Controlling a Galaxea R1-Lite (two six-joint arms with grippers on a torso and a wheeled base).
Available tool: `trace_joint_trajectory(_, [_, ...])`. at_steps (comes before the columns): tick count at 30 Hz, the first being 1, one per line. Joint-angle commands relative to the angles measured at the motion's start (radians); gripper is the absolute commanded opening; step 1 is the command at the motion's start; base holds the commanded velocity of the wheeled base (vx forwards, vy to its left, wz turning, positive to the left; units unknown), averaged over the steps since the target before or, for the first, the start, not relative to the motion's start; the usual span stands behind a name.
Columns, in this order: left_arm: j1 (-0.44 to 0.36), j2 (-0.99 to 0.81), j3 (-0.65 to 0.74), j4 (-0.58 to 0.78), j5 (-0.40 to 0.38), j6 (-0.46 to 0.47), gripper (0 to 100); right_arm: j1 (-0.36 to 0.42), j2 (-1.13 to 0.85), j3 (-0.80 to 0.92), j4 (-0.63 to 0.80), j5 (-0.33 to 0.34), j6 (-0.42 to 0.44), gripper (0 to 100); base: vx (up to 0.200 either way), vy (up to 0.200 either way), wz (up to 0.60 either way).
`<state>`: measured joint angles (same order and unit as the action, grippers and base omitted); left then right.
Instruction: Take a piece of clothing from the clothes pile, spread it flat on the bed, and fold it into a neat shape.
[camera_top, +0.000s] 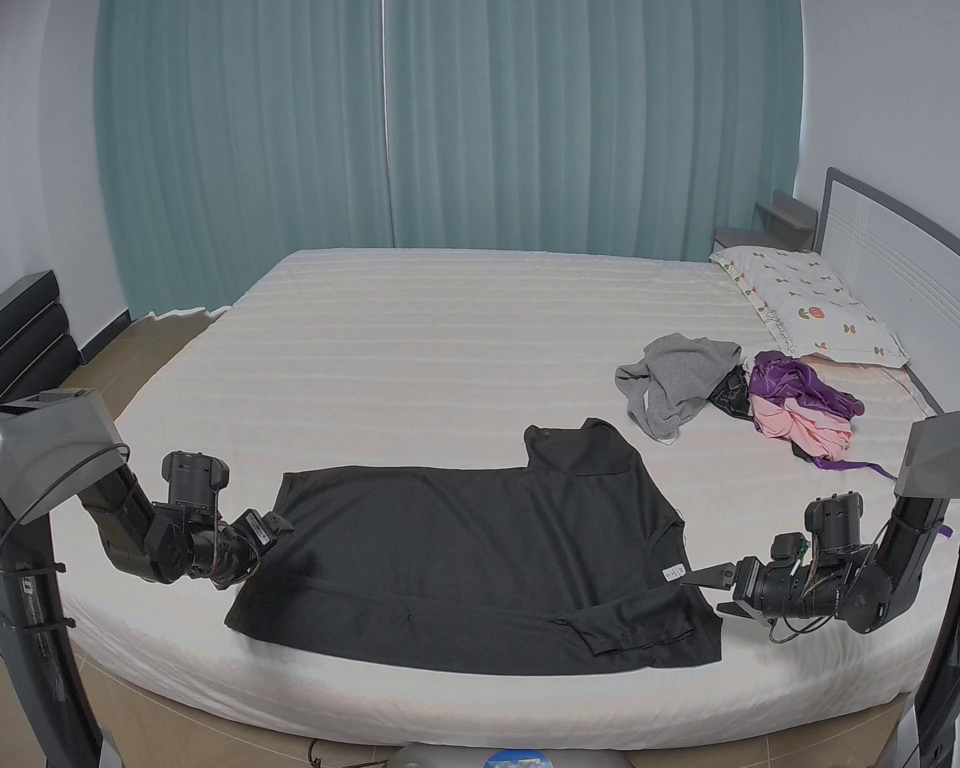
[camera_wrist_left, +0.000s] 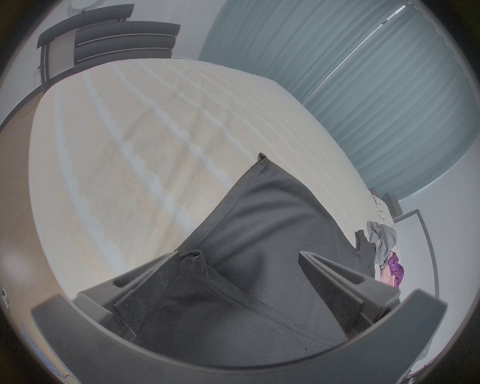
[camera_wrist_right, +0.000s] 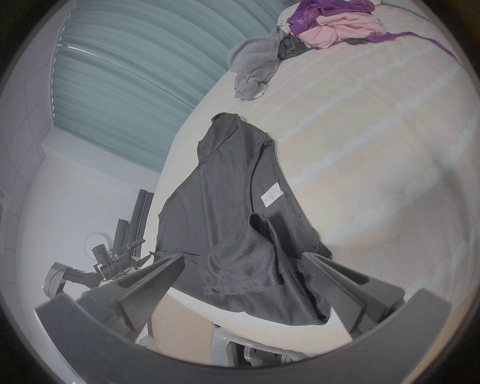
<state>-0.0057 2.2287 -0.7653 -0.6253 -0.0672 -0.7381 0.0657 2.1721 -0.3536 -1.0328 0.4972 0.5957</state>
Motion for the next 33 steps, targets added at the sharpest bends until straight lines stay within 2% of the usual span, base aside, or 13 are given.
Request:
trace_joint_trajectory(1, [0.001,0.043,-0.054,0.044,0.007,0.0,100,0.005,0.029,0.015,-0.036,-0.002,-0.001,100,0.0,0.0,0.0])
trace_joint_trajectory(9, [-0.003,0.077,-0.101,0.064,0.024,0.0,100,0.012,0.043,0.018,-0.059,-0.02,0.001,100,0.0,0.0,0.0])
trace_joint_trajectory(10, [-0.005,0.077,-0.103,0.064,0.03,0.0,0,0.012,0.043,0.018,-0.061,-0.022,0.001,100,0.0,0.0,0.0])
trace_joint_trajectory(18, [0.001,0.048,-0.06,0.075,0.033,0.0,0,0.008,0.043,0.019,-0.061,-0.022,0.001,100,0.0,0.0,0.0])
trace_joint_trajectory(27, [0.02,-0.078,-0.046,0.17,0.033,-0.003,0,0.006,0.034,0.018,-0.062,-0.042,0.003,100,0.0,0.0,0.0])
trace_joint_trajectory(33, [0.023,-0.132,0.003,0.185,0.033,-0.004,0,0.017,0.046,0.041,-0.161,-0.066,0.007,100,0.0,0.0,0.0])
